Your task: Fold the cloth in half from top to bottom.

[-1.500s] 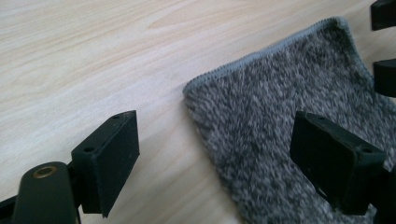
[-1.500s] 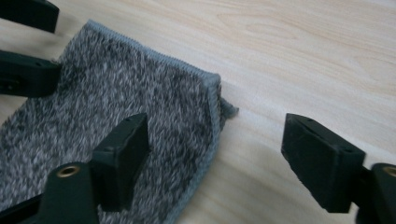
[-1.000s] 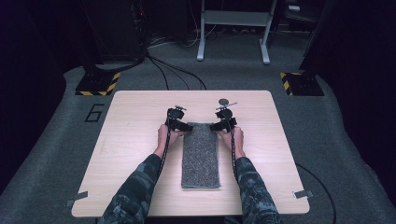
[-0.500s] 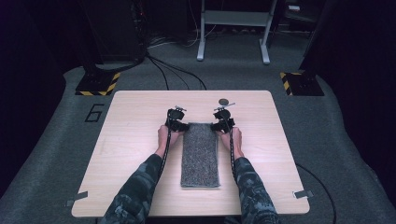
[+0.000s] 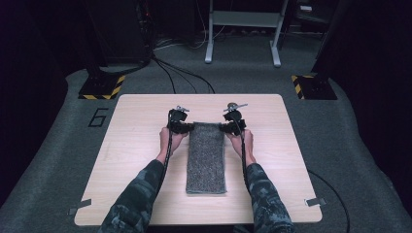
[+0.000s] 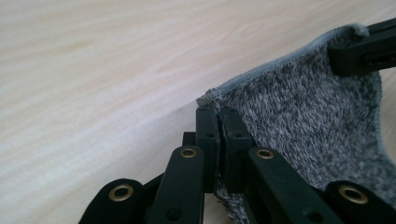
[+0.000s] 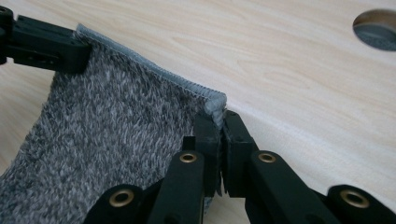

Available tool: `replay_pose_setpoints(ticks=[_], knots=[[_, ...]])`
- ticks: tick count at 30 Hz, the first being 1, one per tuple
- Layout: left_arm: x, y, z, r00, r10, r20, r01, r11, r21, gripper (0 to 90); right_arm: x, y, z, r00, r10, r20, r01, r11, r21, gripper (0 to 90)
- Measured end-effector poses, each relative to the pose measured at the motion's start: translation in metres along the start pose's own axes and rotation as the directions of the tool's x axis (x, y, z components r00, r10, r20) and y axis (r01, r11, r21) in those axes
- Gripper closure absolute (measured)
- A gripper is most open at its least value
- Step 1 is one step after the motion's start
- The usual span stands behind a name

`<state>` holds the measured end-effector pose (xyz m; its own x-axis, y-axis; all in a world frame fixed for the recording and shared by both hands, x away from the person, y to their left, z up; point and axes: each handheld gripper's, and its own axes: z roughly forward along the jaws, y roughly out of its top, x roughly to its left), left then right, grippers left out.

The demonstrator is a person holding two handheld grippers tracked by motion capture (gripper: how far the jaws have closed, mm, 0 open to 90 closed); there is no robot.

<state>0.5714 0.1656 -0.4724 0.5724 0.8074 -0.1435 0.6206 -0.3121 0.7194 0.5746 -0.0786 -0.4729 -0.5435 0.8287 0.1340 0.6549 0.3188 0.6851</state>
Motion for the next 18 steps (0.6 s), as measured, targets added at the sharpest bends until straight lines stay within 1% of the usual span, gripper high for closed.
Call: replay_pose_setpoints(ticks=[1, 3, 4, 5, 6, 7, 8, 11, 12, 13, 14, 15, 17, 18], knots=[[-0.001, 0.001, -0.002, 1.0000, -0.001, -0.004, 0.001, 1.0000, -0.008, 87.7, 0.000, 0.001, -0.002, 1.0000, -0.009, 0.004, 0.009, 1.000, -0.004, 87.5], [-0.001, 0.004, -0.004, 0.9999, 0.005, -0.011, -0.005, 0.9998, -0.018, 87.7, 0.002, 0.005, -0.007, 1.0000, -0.008, 0.000, 0.008, 1.000, -0.011, 87.5], [-0.001, 0.005, -0.006, 0.9999, 0.009, -0.009, -0.009, 0.9998, -0.015, 87.7, 0.003, 0.007, -0.009, 0.9998, -0.019, 0.006, 0.019, 1.000, -0.019, 87.5], [-0.001, 0.006, -0.007, 0.9999, 0.010, -0.008, -0.010, 0.9997, -0.021, 87.7, 0.003, 0.008, -0.011, 0.9998, -0.022, 0.004, 0.022, 1.000, -0.022, 87.5], [-0.002, 0.007, -0.008, 1.0000, 0.001, -0.010, -0.001, 0.9993, -0.036, 87.7, 0.004, 0.010, -0.014, 0.9998, -0.019, 0.006, 0.019, 0.999, -0.029, 87.5], [-0.002, 0.008, -0.010, 0.9999, 0.008, -0.009, -0.008, 0.9994, -0.033, 87.7, 0.005, 0.011, -0.016, 0.9998, -0.017, 0.003, 0.017, 0.999, -0.036, 87.5], [-0.003, 0.010, -0.013, 1.0000, 0.006, -0.008, -0.006, 0.9990, -0.045, 87.7, 0.005, 0.012, -0.018, 0.9997, -0.022, 0.006, 0.023, 0.999, -0.042, 87.5], [-0.006, 0.016, -0.020, 0.9996, 0.022, -0.019, -0.023, 0.9974, -0.068, 87.8, 0.007, 0.017, -0.026, 0.9994, -0.034, 0.011, 0.035, 0.997, -0.064, 87.5], [-0.006, 0.018, -0.022, 0.9995, 0.027, -0.016, -0.028, 0.9972, -0.069, 87.8, 0.007, 0.018, -0.028, 0.9993, -0.036, 0.011, 0.037, 0.997, -0.063, 87.6], [-0.007, 0.020, -0.026, 0.9992, 0.034, -0.019, -0.035, 0.9965, -0.076, 87.8, 0.008, 0.020, -0.031, 0.9994, -0.032, 0.011, 0.033, 0.997, -0.076, 87.6], [-0.007, 0.021, -0.028, 0.9994, 0.030, -0.017, -0.032, 0.9958, -0.086, 87.8, 0.009, 0.022, -0.034, 0.9990, -0.041, 0.015, 0.042, 0.995, -0.086, 87.6], [-0.008, 0.024, -0.031, 0.9990, 0.040, -0.020, -0.041, 0.9948, -0.093, 87.8, 0.009, 0.023, -0.036, 0.9991, -0.041, 0.013, 0.042, 0.995, -0.090, 87.6], [-0.010, 0.028, -0.036, 0.9987, 0.046, -0.021, -0.048, 0.9928, -0.109, 87.9, 0.009, 0.027, -0.041, 0.9987, -0.048, 0.014, 0.049, 0.993, -0.106, 87.6], [-0.010, 0.030, -0.039, 0.9985, 0.050, -0.019, -0.052, 0.9921, -0.114, 87.9, 0.011, 0.029, -0.045, 0.9989, -0.044, 0.018, 0.045, 0.993, -0.109, 87.6]])
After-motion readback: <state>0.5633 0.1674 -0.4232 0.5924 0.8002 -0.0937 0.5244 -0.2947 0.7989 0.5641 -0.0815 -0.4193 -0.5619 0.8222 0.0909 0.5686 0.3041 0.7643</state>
